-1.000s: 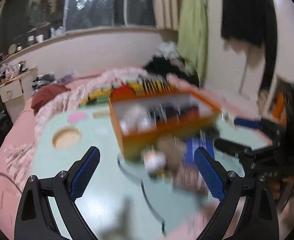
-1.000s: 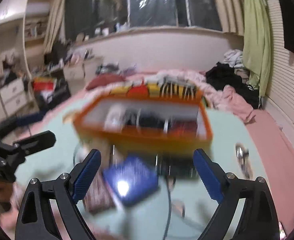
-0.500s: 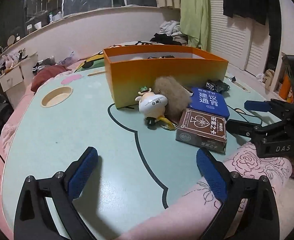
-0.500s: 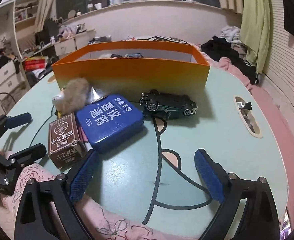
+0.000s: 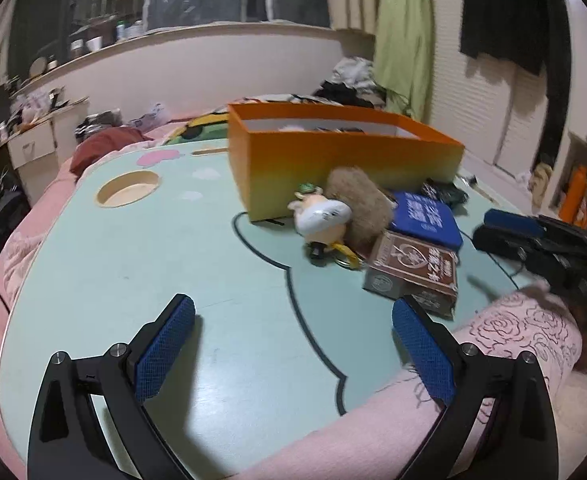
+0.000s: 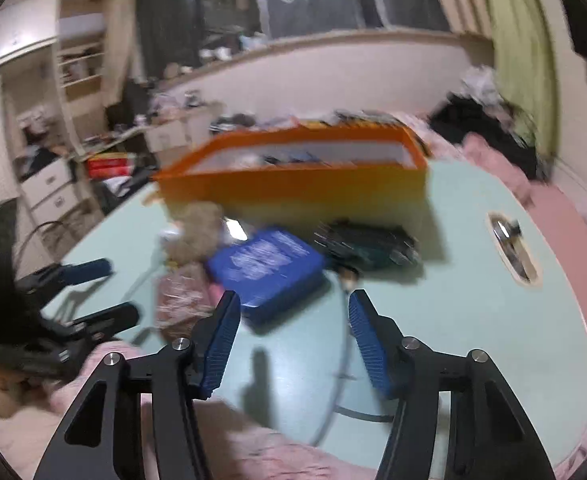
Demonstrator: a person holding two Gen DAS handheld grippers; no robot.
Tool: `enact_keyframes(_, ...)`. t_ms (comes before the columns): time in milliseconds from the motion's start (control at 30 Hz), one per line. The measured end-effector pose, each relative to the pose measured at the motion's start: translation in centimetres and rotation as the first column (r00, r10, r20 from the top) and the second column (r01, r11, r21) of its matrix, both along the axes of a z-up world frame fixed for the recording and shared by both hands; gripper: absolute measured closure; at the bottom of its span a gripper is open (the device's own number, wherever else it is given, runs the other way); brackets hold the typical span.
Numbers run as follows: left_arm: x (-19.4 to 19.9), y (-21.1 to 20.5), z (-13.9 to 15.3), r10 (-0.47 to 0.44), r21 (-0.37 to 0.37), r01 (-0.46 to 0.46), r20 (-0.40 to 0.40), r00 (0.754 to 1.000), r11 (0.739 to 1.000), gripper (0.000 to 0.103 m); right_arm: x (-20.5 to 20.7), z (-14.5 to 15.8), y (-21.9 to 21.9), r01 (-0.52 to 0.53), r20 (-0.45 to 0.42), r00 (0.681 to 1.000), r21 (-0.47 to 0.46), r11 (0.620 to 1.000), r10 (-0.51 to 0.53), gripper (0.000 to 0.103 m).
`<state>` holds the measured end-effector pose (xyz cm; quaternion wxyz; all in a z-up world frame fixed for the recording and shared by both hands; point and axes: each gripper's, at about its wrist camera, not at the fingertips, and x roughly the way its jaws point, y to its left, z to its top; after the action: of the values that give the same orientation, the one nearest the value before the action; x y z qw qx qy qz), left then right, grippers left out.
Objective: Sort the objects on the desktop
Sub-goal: 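Grasp the brown card box with the right tool, then grasp the white figurine with the left tool while the right tool holds the card box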
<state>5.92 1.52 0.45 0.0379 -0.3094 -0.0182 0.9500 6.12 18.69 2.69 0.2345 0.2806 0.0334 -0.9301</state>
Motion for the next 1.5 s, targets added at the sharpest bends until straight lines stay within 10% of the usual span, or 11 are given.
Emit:
enact_keyframes(167,0.4,-1.5,0.2,0.066,0.049,-0.064,-0.034,0.997,0.997,0.004,-0.2,0.2,-5.1,-0.204,0.076,0.978,0.106,0.973,0.196,0.048)
enact_keyframes(467,0.5,-2.4,0.0,0.084,0.082,-0.080,-0.039,0.996,0.993,0.004,-2.6,-0.7,-7.6,-0.205,0.157,0.972,0.198,0.959,0.175,0.064)
enact_keyframes(833,0.6,-2.2,0.4,0.062,0.063,-0.059,-0.051,0.997,0.996,0.004,2.0,0.9,-3.7,-0.156,-0.075,0.984,0.059,0.986,0.160,0.064)
enact_keyframes(1067,-0.4,-1.3,2.2,0.029,0.014,-0.028,-0.066,0.997,1.000,0.004,1.9,1.4,2.2,0.099,-0.085,0.990,-0.139,0.985,-0.112,0.064)
enact_keyframes(1200,-2.6,-0.7,2.5,-0.010,0.030,0.010,-0.009,1.000,1.000,0.022,-0.3,0.1,5.2,0.181,0.069,0.983,-0.249,0.952,-0.169,0.064)
enact_keyframes(1400,-4.6,0.4,2.6,-0.043,0.019,0.043,0.029,0.999,0.999,0.027,0.3,0.4,5.1,0.165,0.067,0.986,-0.242,0.956,-0.153,0.064)
enact_keyframes(1500,-5.7,1.0,2.5,-0.022,-0.030,0.024,0.066,0.998,0.999,0.049,0.3,0.1,5.2,0.163,0.071,0.986,-0.246,0.955,-0.150,0.064)
